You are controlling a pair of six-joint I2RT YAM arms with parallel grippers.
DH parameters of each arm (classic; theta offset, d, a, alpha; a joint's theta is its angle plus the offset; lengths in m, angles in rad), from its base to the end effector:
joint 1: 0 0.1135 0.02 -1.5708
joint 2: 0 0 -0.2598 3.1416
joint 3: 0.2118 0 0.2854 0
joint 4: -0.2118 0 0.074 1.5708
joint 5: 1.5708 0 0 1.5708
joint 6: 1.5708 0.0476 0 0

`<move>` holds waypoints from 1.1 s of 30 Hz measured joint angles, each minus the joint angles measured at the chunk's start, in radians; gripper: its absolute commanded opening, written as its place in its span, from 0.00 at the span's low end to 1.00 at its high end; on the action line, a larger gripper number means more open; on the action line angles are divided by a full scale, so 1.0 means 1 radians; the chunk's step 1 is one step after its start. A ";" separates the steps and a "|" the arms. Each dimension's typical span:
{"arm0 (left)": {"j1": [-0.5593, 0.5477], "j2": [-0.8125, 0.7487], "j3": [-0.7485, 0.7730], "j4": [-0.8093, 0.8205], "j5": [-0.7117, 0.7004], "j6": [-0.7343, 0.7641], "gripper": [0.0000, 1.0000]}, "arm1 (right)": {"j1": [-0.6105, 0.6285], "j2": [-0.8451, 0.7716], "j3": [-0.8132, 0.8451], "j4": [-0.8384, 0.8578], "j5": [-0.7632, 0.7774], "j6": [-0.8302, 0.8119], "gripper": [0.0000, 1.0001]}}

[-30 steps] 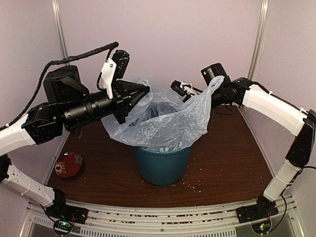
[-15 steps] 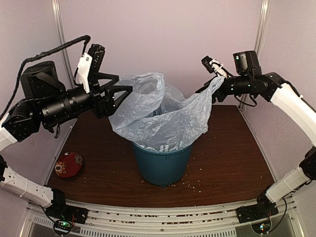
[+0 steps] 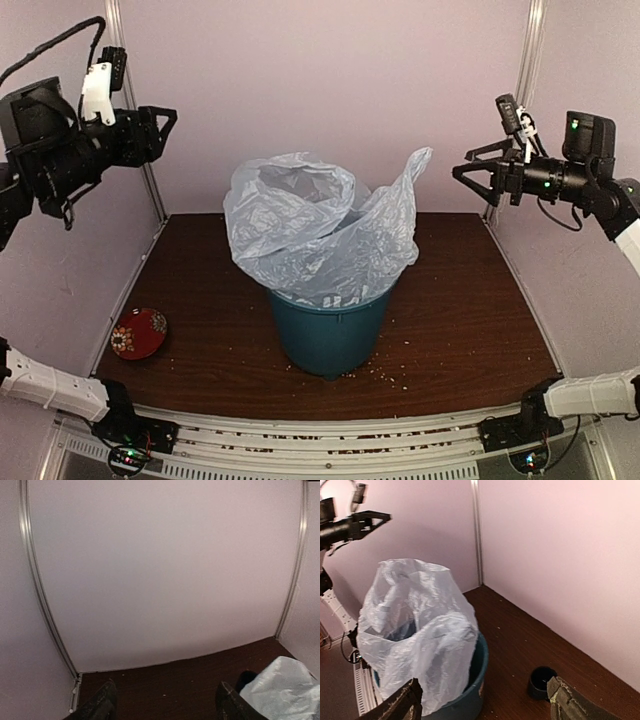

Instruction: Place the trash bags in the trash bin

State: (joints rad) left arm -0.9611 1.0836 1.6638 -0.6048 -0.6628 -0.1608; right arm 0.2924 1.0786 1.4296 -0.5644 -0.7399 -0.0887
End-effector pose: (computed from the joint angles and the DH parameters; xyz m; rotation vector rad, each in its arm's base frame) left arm 0.1445 -0.1557 0.5435 0.1220 1.5962 -0.3456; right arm 0.2256 0.1014 0.4716 -0.8516 1.5825 0.8024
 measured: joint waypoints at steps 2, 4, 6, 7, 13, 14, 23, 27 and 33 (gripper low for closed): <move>0.208 0.050 0.009 0.008 0.141 -0.010 0.64 | 0.021 -0.008 0.000 0.006 -0.072 -0.002 0.89; 0.366 0.119 -0.003 0.031 0.295 -0.014 0.65 | 0.060 0.002 0.010 -0.002 -0.097 -0.013 0.89; 0.451 0.192 -0.018 0.069 0.439 -0.014 0.64 | 0.107 0.029 0.028 -0.010 -0.098 -0.018 0.89; 0.475 0.241 -0.025 0.088 0.522 -0.014 0.63 | 0.127 0.054 0.040 -0.012 -0.095 -0.020 0.90; 0.489 0.436 -0.040 0.176 0.933 -0.037 0.54 | 0.201 0.192 0.083 -0.033 -0.071 -0.041 0.84; 0.488 0.446 -0.049 0.192 0.985 -0.040 0.53 | 0.206 0.203 0.085 -0.034 -0.069 -0.043 0.82; 0.433 0.421 -0.195 0.292 1.265 -0.042 0.51 | 0.230 0.208 0.082 0.023 -0.076 -0.035 0.62; 0.360 0.428 -0.198 0.286 1.286 -0.009 0.48 | 0.234 0.208 0.069 0.050 -0.076 -0.027 0.57; 0.304 0.469 -0.198 0.247 1.242 0.035 0.41 | 0.235 0.209 0.065 0.069 -0.072 -0.009 0.54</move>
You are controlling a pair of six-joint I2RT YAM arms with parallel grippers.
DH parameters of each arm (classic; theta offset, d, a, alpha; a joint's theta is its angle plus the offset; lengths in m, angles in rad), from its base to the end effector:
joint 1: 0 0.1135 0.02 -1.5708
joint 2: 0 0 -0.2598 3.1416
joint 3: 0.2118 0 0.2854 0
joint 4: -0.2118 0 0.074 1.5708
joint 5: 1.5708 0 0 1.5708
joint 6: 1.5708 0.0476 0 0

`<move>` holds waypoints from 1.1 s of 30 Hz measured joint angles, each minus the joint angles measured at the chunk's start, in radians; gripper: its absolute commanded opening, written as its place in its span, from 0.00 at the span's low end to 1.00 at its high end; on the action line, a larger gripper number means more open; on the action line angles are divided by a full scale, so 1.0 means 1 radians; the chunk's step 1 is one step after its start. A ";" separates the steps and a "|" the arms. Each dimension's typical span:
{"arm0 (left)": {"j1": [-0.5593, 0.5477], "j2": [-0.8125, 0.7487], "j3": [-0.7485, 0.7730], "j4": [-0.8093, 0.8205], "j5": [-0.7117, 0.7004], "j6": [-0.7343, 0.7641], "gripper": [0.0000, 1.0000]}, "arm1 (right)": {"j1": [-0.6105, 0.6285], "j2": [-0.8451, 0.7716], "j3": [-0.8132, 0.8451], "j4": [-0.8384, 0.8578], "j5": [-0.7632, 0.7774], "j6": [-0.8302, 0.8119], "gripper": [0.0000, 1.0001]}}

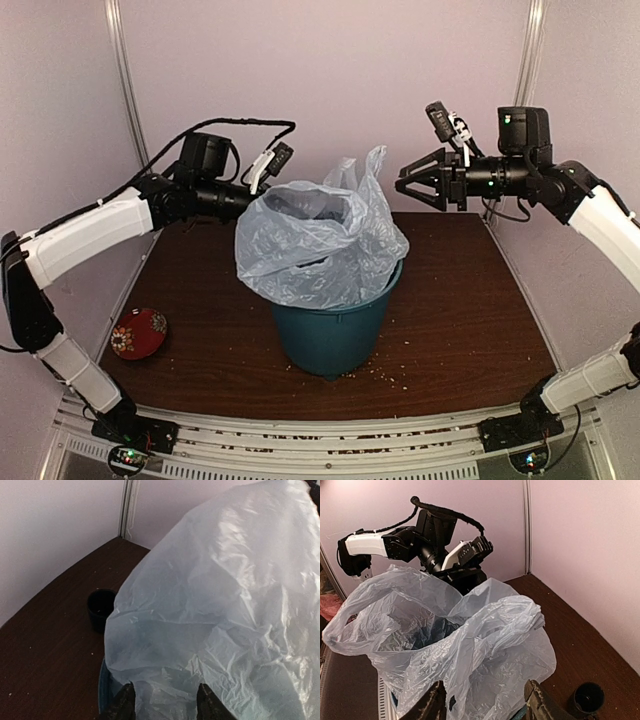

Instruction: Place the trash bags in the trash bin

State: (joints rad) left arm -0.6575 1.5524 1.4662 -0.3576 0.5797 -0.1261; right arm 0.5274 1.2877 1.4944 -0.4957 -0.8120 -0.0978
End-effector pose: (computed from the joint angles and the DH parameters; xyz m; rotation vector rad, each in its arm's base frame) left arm 0.3016 -0.2658 0.3601 0.9190 1.8930 -1.0689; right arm 0.2509 0.1861 0.4485 -1.1060 1.5397 1.0452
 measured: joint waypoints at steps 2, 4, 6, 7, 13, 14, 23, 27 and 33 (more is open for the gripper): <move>-0.005 0.015 0.000 -0.018 -0.032 0.010 0.39 | 0.000 0.000 -0.002 0.001 0.000 0.001 0.53; -0.008 0.027 0.000 -0.027 -0.069 0.016 0.37 | 0.001 0.000 -0.004 0.001 0.001 0.001 0.52; -0.013 0.032 0.001 -0.032 -0.105 0.021 0.34 | 0.004 0.000 -0.011 0.005 0.001 0.000 0.52; -0.018 0.033 0.002 -0.033 -0.119 0.021 0.34 | 0.006 0.000 -0.015 0.007 0.002 0.000 0.52; -0.052 0.083 0.053 -0.035 -0.189 0.025 0.35 | 0.031 0.000 -0.043 0.008 0.014 -0.007 0.60; -0.058 0.090 0.063 -0.037 -0.210 0.027 0.40 | 0.037 0.000 -0.045 0.006 0.020 -0.010 0.63; -0.076 0.055 0.203 -0.176 -0.525 0.059 0.73 | 0.064 0.003 -0.032 -0.026 0.063 -0.031 0.65; -0.074 -0.048 0.278 -0.194 -0.686 0.069 0.75 | 0.068 0.006 -0.004 -0.035 0.072 -0.034 0.65; -0.146 -0.276 0.223 -0.189 -0.813 0.082 0.70 | 0.077 0.011 0.006 -0.036 0.088 -0.034 0.66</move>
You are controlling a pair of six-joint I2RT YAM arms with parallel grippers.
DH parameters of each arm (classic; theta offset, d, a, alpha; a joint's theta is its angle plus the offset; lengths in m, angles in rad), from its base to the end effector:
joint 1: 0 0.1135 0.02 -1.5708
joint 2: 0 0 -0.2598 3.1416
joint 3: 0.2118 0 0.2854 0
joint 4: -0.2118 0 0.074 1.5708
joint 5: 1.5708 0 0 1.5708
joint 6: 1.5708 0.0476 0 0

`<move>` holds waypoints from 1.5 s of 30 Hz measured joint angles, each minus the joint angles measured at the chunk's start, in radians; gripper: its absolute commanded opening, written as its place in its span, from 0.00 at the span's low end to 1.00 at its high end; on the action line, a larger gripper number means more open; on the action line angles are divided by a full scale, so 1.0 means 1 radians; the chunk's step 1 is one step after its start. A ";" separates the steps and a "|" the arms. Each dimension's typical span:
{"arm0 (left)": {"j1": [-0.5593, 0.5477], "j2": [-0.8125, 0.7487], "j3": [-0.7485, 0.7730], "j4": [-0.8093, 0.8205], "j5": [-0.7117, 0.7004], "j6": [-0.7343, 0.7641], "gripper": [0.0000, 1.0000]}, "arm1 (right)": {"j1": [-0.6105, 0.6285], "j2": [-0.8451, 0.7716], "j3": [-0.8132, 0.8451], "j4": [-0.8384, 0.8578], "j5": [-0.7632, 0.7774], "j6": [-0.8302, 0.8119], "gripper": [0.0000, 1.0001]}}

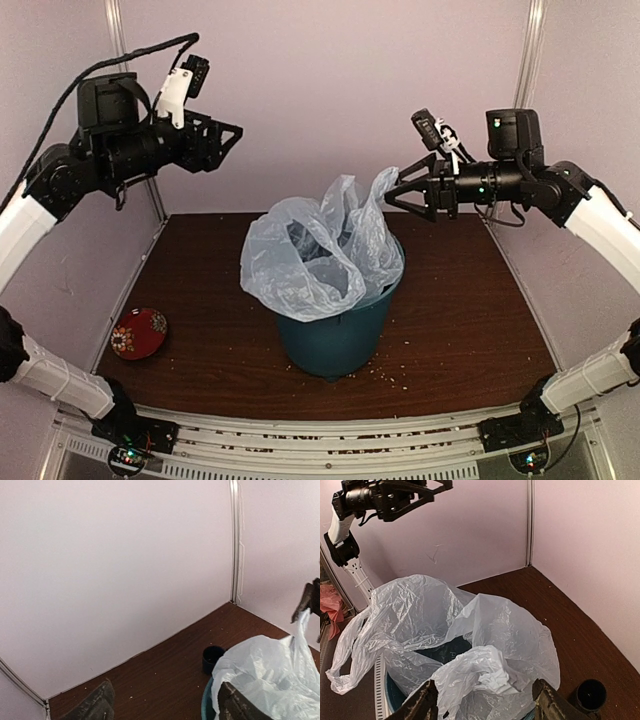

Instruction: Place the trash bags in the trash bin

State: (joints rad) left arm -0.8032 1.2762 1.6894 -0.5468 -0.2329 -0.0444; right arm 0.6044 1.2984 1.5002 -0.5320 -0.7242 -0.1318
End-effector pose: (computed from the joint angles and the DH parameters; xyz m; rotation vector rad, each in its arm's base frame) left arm 0.2129 -0.2048 0.5131 0.4710 1.6539 -0.4329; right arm 0.2414 0.2050 0.4429 -1.1464 1.5645 1.0026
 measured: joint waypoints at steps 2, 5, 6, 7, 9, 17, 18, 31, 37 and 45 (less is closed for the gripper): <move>-0.103 -0.053 -0.045 -0.003 -0.049 0.016 0.65 | 0.002 0.005 0.001 -0.002 0.002 0.001 0.66; -0.365 -0.095 -0.118 -0.014 -0.120 0.041 0.59 | 0.002 0.009 0.001 -0.006 0.002 0.005 0.67; -0.441 -0.097 -0.139 -0.019 -0.136 0.045 0.58 | 0.002 0.009 0.001 -0.008 0.002 0.005 0.67; -0.509 -0.097 -0.159 -0.028 -0.153 0.048 0.57 | 0.002 0.007 0.001 -0.011 0.003 0.004 0.67; -0.657 -0.073 -0.194 -0.068 -0.209 0.053 0.56 | 0.002 0.001 0.001 -0.019 0.013 0.003 0.67; -0.837 0.081 -0.215 -0.121 -0.389 0.074 0.62 | 0.002 -0.111 -0.047 -0.049 0.096 -0.027 0.58; -0.846 0.095 -0.214 -0.121 -0.415 0.082 0.64 | 0.002 -0.123 -0.050 -0.055 0.097 -0.032 0.55; -0.895 0.348 -0.114 -0.173 -0.765 0.171 0.69 | 0.073 -0.050 -0.031 -0.164 0.067 -0.130 0.49; -0.928 0.354 -0.110 -0.158 -0.834 0.240 0.71 | 0.108 -0.040 -0.029 -0.170 0.073 -0.128 0.63; -0.936 0.383 -0.076 -0.137 -0.912 0.328 0.66 | 0.136 0.004 0.027 -0.129 0.108 -0.075 0.70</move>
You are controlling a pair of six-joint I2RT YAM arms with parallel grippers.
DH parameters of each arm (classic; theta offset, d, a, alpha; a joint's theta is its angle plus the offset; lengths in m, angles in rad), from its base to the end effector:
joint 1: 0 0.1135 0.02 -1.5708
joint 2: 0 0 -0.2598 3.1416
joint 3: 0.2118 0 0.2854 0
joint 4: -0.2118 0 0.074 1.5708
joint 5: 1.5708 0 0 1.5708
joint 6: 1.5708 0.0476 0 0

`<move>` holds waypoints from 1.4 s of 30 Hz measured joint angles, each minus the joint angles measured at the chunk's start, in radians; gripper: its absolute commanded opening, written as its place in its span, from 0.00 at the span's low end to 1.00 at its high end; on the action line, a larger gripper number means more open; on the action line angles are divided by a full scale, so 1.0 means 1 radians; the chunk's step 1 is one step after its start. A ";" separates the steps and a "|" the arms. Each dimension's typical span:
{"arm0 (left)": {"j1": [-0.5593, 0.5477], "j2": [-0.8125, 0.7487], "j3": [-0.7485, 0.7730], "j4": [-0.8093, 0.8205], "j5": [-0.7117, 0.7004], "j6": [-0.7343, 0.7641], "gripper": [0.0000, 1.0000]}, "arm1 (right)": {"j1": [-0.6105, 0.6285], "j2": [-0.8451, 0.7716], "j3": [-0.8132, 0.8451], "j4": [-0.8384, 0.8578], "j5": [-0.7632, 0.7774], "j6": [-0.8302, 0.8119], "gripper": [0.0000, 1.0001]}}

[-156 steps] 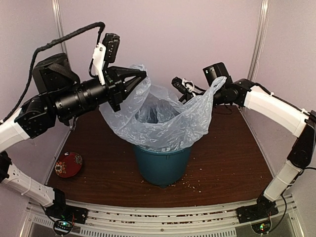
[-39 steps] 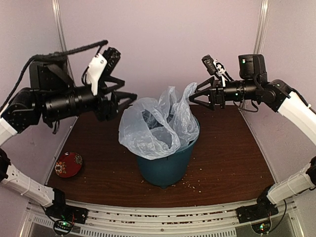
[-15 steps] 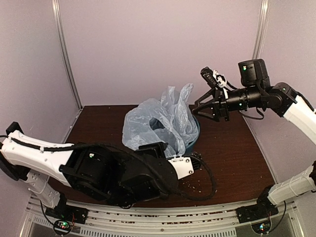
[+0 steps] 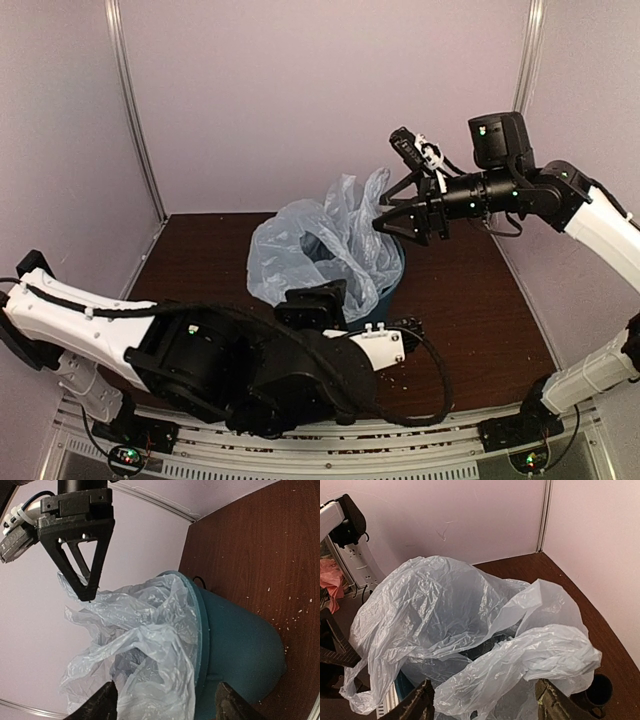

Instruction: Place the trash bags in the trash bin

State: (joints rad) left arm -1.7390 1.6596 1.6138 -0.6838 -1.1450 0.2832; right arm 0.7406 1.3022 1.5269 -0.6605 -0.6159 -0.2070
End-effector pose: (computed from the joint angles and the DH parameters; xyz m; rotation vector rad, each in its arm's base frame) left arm -0.0233 -0.3960 0.3570 1.2427 1.3873 0.3285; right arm 0.2117 0.2308 0.4370 -1.2784 1.6010 0.9535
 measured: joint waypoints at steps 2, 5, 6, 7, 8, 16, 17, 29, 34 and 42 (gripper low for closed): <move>0.014 0.014 0.018 0.010 -0.013 0.010 0.62 | 0.002 0.024 0.021 0.009 0.011 0.014 0.70; 0.053 0.017 0.019 0.025 -0.015 0.024 0.53 | 0.009 0.067 0.057 0.013 0.016 0.036 0.70; 0.067 0.017 0.019 0.033 -0.015 0.031 0.48 | 0.014 0.083 0.070 0.014 0.016 0.040 0.70; 0.082 0.017 0.019 0.043 -0.015 0.039 0.42 | 0.019 0.097 0.079 0.016 0.018 0.050 0.69; 0.093 0.017 0.019 0.053 -0.015 0.046 0.37 | 0.023 0.105 0.084 0.017 0.020 0.055 0.68; 0.198 0.009 0.023 0.114 0.040 0.074 0.00 | 0.032 0.154 0.113 0.004 0.080 0.076 0.12; 0.212 -0.001 0.020 0.117 0.055 0.065 0.00 | 0.032 0.162 0.123 -0.003 0.081 0.077 0.05; 0.321 -0.426 -0.183 0.204 0.229 -0.185 0.00 | 0.013 0.012 0.011 -0.017 0.038 -0.016 0.00; 0.388 -0.531 -0.282 0.251 0.307 -0.277 0.00 | -0.029 -0.090 -0.083 -0.037 -0.041 -0.106 0.00; 0.433 -0.545 -0.405 0.301 0.416 -0.375 0.00 | -0.040 -0.190 -0.190 -0.073 -0.046 -0.169 0.38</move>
State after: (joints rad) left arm -1.3056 1.1145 1.2091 -0.3828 -0.7292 -0.0914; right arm 0.7002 1.1126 1.3373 -0.7334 -0.6617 -0.3756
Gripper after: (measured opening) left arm 0.006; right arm 0.196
